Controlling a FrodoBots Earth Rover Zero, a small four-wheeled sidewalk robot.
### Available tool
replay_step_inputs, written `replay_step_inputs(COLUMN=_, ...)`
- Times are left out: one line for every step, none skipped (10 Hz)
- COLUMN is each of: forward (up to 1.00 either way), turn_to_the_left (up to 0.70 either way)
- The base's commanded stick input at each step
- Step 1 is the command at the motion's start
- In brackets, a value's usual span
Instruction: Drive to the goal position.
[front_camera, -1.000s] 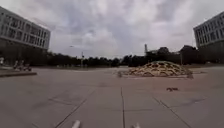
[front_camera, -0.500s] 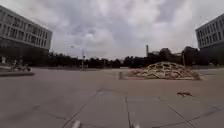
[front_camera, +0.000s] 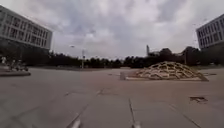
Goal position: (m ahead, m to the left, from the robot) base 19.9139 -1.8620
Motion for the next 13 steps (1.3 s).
replay_step_inputs(forward=0.85, turn_to_the_left=0.0)
replay_step_inputs(forward=0.85, turn_to_the_left=0.0)
replay_step_inputs(forward=0.85, turn_to_the_left=0.04)
replay_step_inputs(forward=0.85, turn_to_the_left=0.07)
replay_step_inputs(forward=0.85, turn_to_the_left=0.06)
replay_step_inputs(forward=0.85, turn_to_the_left=0.01)
replay_step_inputs(forward=0.85, turn_to_the_left=0.0)
replay_step_inputs(forward=0.85, turn_to_the_left=0.0)
replay_step_inputs(forward=0.85, turn_to_the_left=0.0)
replay_step_inputs(forward=0.85, turn_to_the_left=0.0)
replay_step_inputs(forward=0.85, turn_to_the_left=0.0)
replay_step_inputs(forward=0.85, turn_to_the_left=0.0)
replay_step_inputs(forward=0.85, turn_to_the_left=0.0)
